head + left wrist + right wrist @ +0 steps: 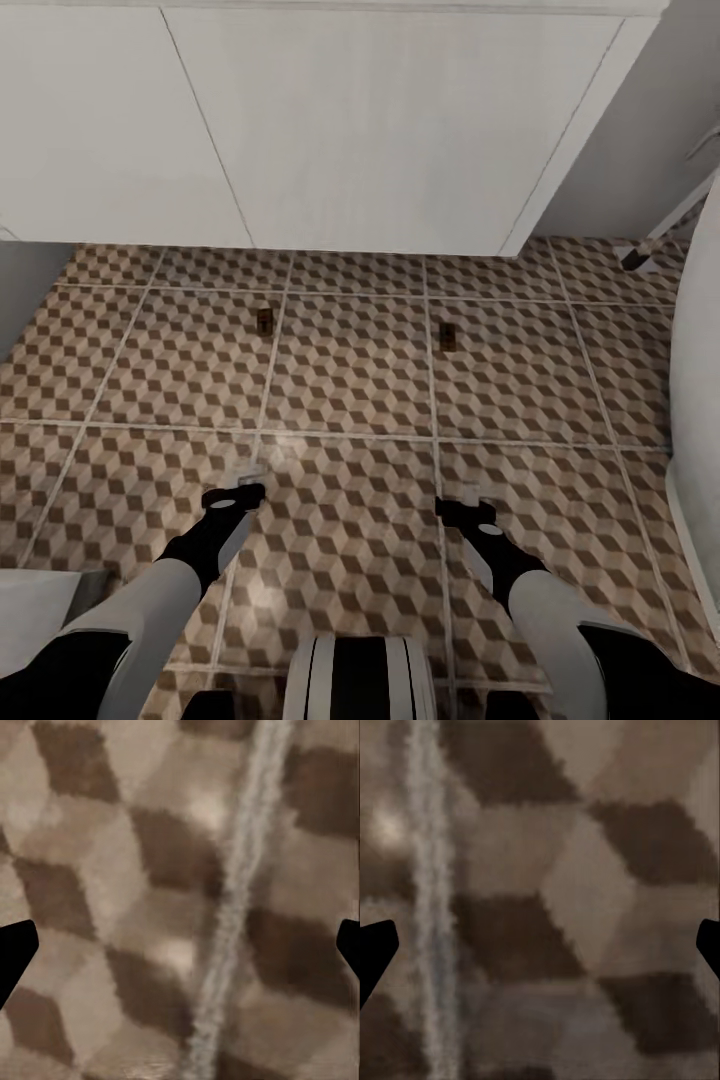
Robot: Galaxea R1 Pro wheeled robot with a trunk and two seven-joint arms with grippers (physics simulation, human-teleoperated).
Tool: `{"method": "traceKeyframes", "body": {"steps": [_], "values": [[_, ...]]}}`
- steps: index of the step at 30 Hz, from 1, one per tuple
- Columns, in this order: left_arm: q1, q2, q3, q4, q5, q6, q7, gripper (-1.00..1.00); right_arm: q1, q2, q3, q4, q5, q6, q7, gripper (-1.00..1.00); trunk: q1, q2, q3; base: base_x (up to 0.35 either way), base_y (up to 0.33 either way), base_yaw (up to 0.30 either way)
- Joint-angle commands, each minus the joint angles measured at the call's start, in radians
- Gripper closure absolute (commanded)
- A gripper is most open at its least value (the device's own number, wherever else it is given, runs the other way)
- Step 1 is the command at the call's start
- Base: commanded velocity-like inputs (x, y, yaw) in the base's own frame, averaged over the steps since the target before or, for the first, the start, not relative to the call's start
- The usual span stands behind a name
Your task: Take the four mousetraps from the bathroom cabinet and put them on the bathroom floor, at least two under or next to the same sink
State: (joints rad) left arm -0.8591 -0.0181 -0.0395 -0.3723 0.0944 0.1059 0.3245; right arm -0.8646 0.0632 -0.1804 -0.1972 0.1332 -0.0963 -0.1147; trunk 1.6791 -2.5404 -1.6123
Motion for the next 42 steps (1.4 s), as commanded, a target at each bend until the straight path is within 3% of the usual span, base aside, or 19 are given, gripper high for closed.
{"method": "traceKeyframes", "body": {"steps": [1, 10, 29, 42], "values": [[0.000, 0.000, -0.005, -0.002, 0.010, 0.005, 0.005, -1.00, -0.001, 0.001, -0.008, 0.001, 0.011, -0.004, -0.002, -1.00, -0.001, 0.000, 0.000, -0.346, 0.000, 0.000], [0.000, -0.001, -0.005, -0.003, 0.010, 0.003, 0.010, -1.00, 0.000, 0.001, -0.008, 0.001, 0.011, -0.005, -0.002, -1.00, -0.001, 0.000, 0.000, -0.265, 0.007, 0.000], [0.000, -0.003, -0.007, -0.004, 0.010, 0.003, 0.013, -1.00, -0.001, 0.000, -0.009, 0.001, 0.011, -0.003, -0.003, -1.00, -0.001, 0.000, 0.000, -0.023, 0.001, 0.000], [0.000, -0.003, -0.005, -0.004, 0.010, 0.003, 0.015, -1.00, -0.001, 0.000, -0.009, 0.001, 0.011, -0.003, -0.003, -1.00, -0.007, 0.003, 0.050, 0.000, 0.000, 0.000]]}}
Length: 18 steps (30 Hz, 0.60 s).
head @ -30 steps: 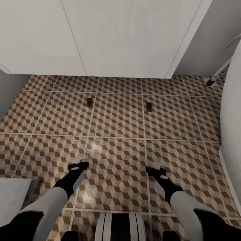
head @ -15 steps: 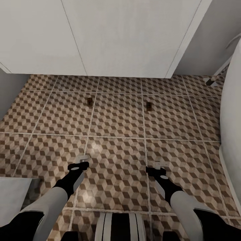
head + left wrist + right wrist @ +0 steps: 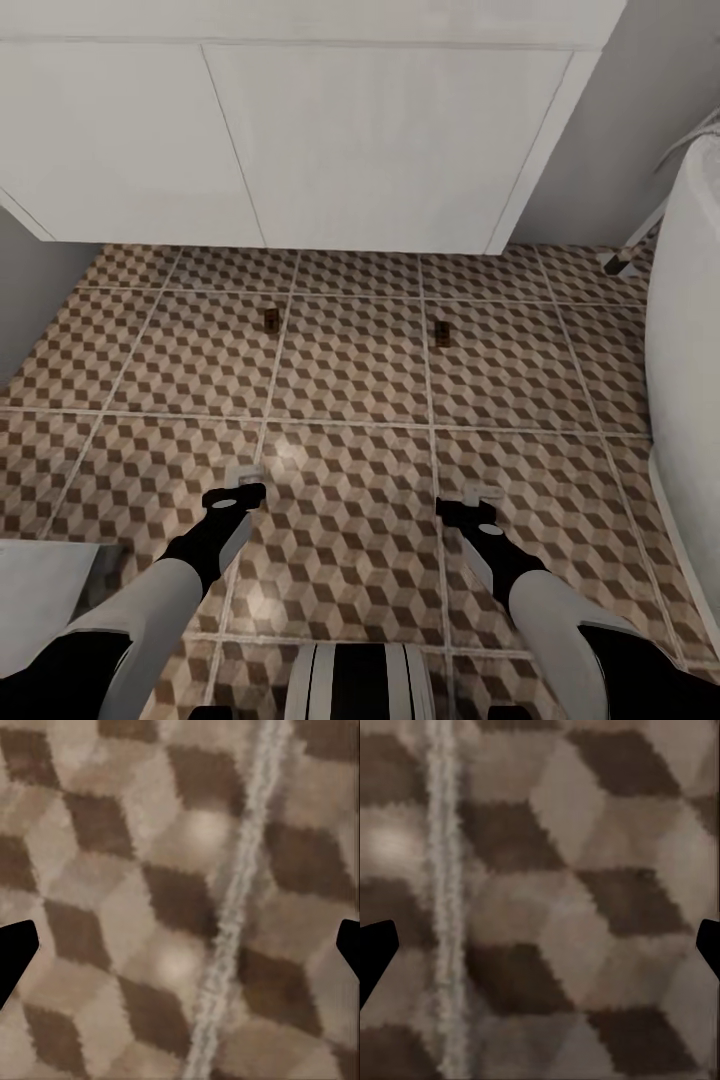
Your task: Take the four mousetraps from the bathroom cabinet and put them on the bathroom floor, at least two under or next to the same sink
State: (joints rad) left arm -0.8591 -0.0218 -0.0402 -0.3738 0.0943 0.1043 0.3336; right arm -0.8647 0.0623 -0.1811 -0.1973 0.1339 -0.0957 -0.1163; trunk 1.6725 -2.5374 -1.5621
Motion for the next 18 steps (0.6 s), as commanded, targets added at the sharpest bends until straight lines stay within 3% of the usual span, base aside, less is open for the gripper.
{"method": "traceKeyframes", "body": {"steps": [1, 18], "values": [[0.000, 0.000, -0.004, -0.002, 0.010, 0.005, 0.005, -1.00, -0.001, 0.001, -0.009, 0.001, 0.010, -0.003, -0.002, -1.00, -0.001, 0.000, 0.003, 0.000, 0.000, 0.000], [0.000, 0.000, -0.004, -0.002, 0.010, 0.005, 0.004, -1.00, 0.000, 0.001, -0.008, 0.001, 0.010, 0.000, -0.011, -1.00, -0.008, 0.004, 0.069, 0.000, 0.000, 0.000]]}}
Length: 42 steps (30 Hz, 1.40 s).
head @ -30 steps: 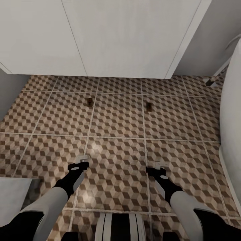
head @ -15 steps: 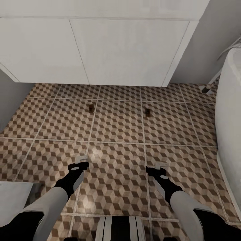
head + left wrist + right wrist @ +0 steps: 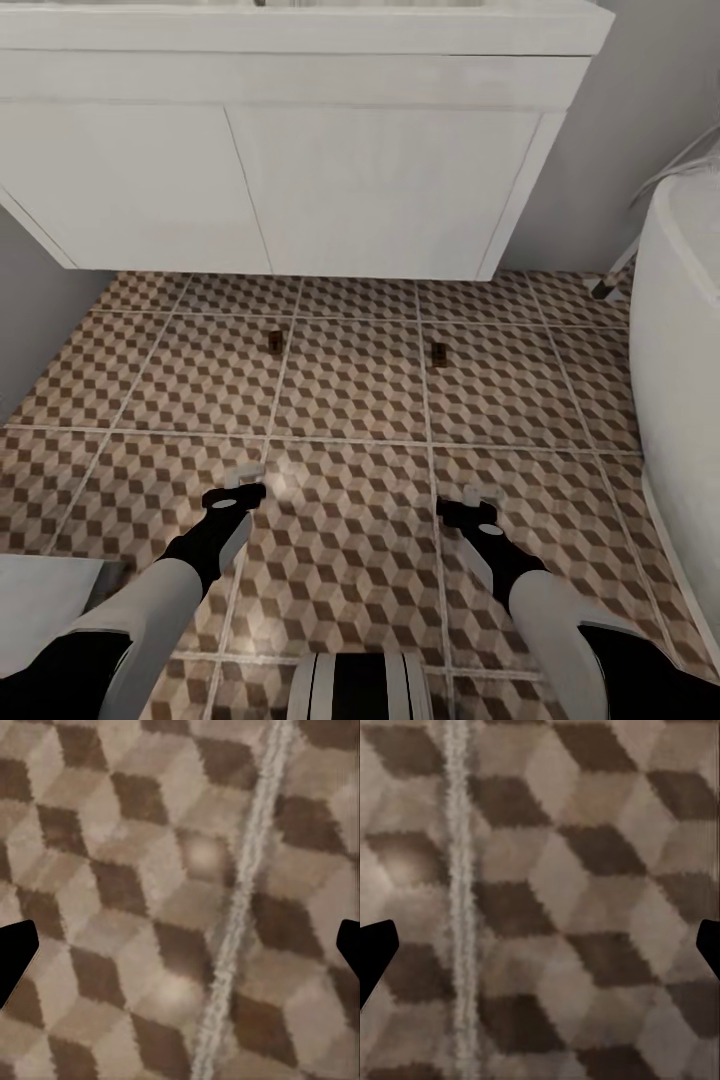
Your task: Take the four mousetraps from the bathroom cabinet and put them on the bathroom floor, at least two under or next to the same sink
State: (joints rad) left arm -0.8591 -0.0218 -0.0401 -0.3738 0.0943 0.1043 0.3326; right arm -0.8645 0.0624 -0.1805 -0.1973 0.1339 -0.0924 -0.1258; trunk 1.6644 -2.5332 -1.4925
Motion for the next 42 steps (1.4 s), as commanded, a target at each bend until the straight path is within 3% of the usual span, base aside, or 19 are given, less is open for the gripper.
{"method": "traceKeyframes", "body": {"steps": [1, 42], "values": [[0.000, 0.000, -0.004, -0.002, 0.010, 0.005, 0.005, -1.00, 0.000, 0.001, -0.008, 0.001, 0.010, -0.003, -0.004, -1.00, -0.001, 0.000, 0.003, 0.000, 0.000, 0.000], [0.000, 0.004, -0.003, 0.003, 0.010, 0.005, 0.001, -1.00, 0.000, -0.003, -0.007, 0.001, 0.010, -0.004, -0.014, -1.00, -0.019, 0.010, 0.162, 0.000, 0.000, 0.000]]}}
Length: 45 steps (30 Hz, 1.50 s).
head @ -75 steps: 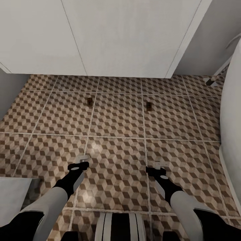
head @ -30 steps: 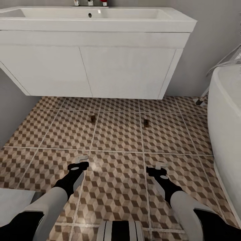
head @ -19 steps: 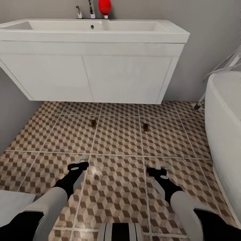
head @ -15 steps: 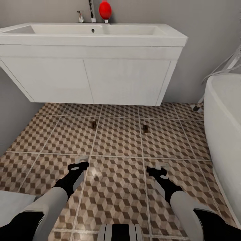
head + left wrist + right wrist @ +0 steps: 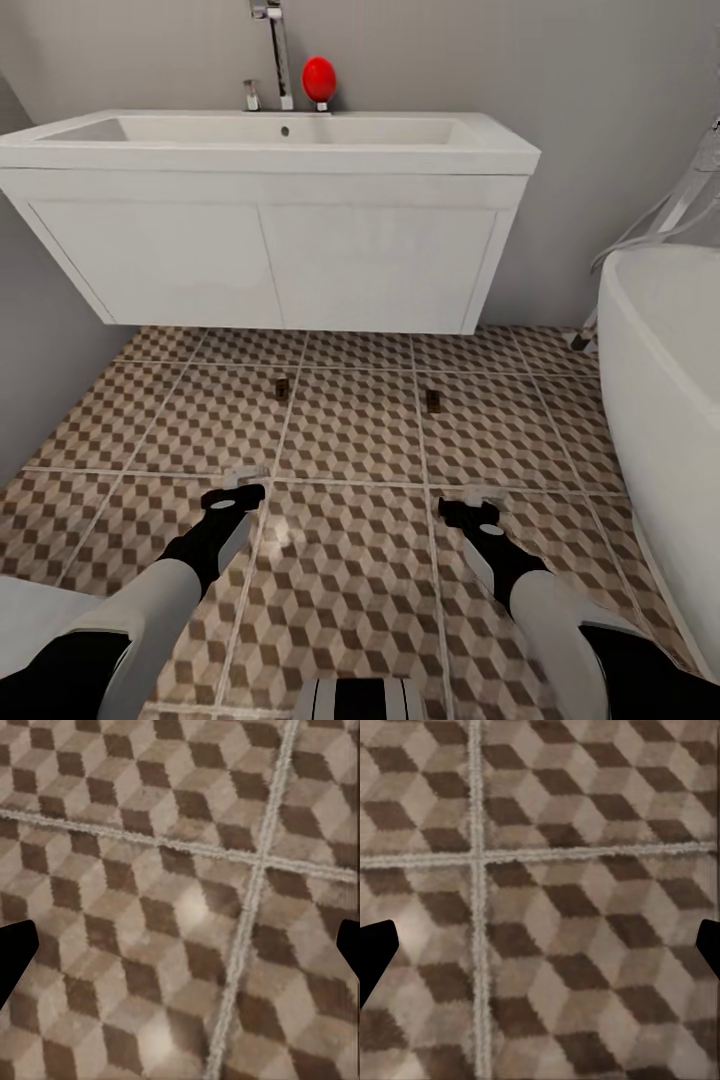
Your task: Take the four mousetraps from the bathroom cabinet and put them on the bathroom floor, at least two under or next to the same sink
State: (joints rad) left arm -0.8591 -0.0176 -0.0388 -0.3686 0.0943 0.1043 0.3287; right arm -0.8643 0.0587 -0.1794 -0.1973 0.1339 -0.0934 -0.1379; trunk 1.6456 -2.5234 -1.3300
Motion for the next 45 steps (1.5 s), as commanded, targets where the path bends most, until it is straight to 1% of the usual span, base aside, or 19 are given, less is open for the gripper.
{"method": "traceKeyframes", "body": {"steps": [1, 11, 15, 16, 22, 29, 35, 38, 45], "values": [[0.000, 0.001, -0.005, -0.001, 0.010, 0.005, 0.005, -1.00, -0.001, 0.000, -0.009, 0.001, 0.010, -0.003, -0.002, -1.00, -0.001, 0.000, 0.003, 0.000, 0.000, 0.000], [0.000, 0.004, -0.006, 0.027, 0.015, 0.003, 0.000, -1.00, 0.000, -0.013, -0.008, 0.007, 0.009, 0.004, -0.006, -1.00, -0.005, 0.002, 0.042, 0.000, 0.000, 0.000], [0.000, 0.004, -0.006, 0.050, 0.014, 0.000, -0.001, -1.00, 0.000, -0.015, -0.008, 0.010, 0.028, 0.004, -0.010, -1.00, -0.007, 0.003, 0.057, 0.000, 0.000, 0.000], [0.000, 0.004, -0.006, 0.064, 0.014, -0.007, -0.001, -1.00, 0.000, -0.016, -0.008, 0.011, 0.042, 0.004, -0.011, -1.00, -0.007, 0.004, 0.061, 0.000, 0.000, 0.000], [0.000, 0.001, -0.006, 0.117, 0.013, -0.055, -0.002, -1.00, 0.000, -0.009, -0.009, 0.012, 0.079, 0.004, -0.015, -1.00, -0.010, 0.005, 0.085, 0.000, 0.000, 0.000], [0.000, -0.003, -0.005, 0.164, 0.017, -0.089, -0.001, -1.00, 0.000, -0.003, -0.009, 0.014, 0.092, 0.003, -0.017, -1.00, -0.013, 0.007, 0.112, 0.000, 0.000, 0.000], [0.000, -0.004, -0.004, 0.209, 0.032, -0.097, -0.001, -1.00, -0.001, -0.003, -0.010, 0.015, 0.094, 0.004, -0.015, -1.00, -0.016, 0.008, 0.135, 0.000, 0.000, 0.000], [0.000, -0.003, -0.004, 0.245, 0.048, -0.099, 0.000, -1.00, 0.000, -0.008, -0.011, 0.015, 0.092, 0.006, -0.013, -1.00, -0.017, 0.009, 0.146, 0.000, 0.000, 0.000], [0.000, -0.003, -0.004, 0.286, 0.074, -0.101, -0.001, -1.00, 0.000, -0.016, -0.013, 0.029, 0.085, 0.007, -0.011, -1.00, -0.020, 0.010, 0.173, 0.000, 0.000, 0.000]]}}
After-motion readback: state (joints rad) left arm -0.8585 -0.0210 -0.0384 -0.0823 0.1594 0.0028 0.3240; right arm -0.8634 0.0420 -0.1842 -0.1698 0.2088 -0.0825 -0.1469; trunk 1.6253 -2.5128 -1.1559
